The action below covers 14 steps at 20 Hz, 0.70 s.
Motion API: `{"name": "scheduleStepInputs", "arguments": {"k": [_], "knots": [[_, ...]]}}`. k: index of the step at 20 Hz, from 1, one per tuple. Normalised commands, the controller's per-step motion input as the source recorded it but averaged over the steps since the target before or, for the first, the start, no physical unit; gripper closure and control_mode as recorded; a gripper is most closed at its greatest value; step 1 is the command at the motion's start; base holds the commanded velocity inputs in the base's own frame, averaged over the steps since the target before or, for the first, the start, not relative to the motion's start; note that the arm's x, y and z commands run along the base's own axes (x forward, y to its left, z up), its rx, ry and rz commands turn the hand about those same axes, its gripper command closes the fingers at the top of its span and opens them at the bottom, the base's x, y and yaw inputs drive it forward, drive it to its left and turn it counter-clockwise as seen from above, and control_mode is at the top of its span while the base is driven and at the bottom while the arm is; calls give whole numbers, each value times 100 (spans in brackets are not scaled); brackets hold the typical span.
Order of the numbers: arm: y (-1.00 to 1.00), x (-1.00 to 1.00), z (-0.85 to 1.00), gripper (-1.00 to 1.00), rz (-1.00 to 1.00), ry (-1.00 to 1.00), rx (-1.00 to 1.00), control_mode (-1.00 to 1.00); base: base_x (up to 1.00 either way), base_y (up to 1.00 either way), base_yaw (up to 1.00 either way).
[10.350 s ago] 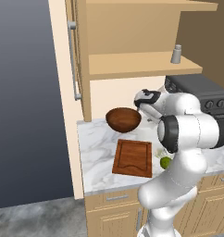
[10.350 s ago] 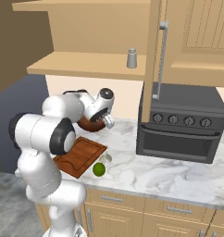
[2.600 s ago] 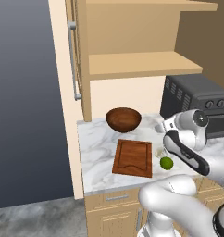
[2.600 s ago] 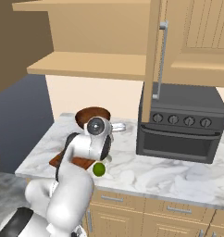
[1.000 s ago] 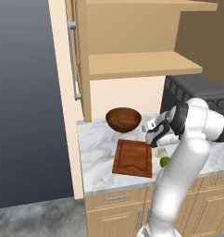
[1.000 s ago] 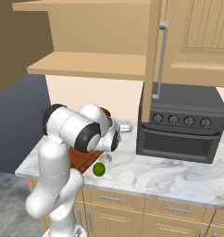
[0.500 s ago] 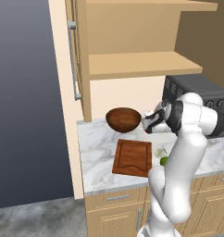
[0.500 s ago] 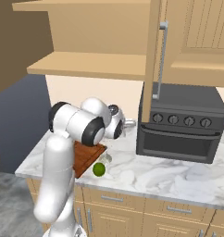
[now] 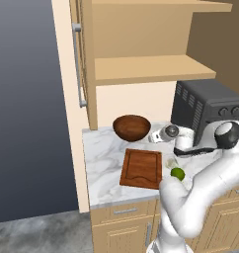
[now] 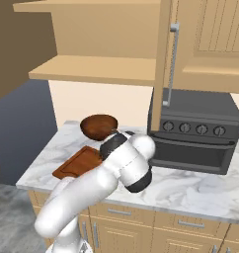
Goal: Open the cabinet. Place the bowl and condiment on the counter. Then place the lime and garlic on the cutting board.
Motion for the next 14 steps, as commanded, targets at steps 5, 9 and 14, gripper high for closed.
{"name": "scheduleStepInputs", "arguments": {"k": [5, 9, 14], "knots": [[-9, 0, -27, 100, 0, -6, 1, -100, 0, 0, 0], [-13, 0, 27, -100, 0, -9, 1, -100, 0, 0, 0], [-7, -19, 28, -100, 0, -7, 5, -100, 0, 0, 0]]}}
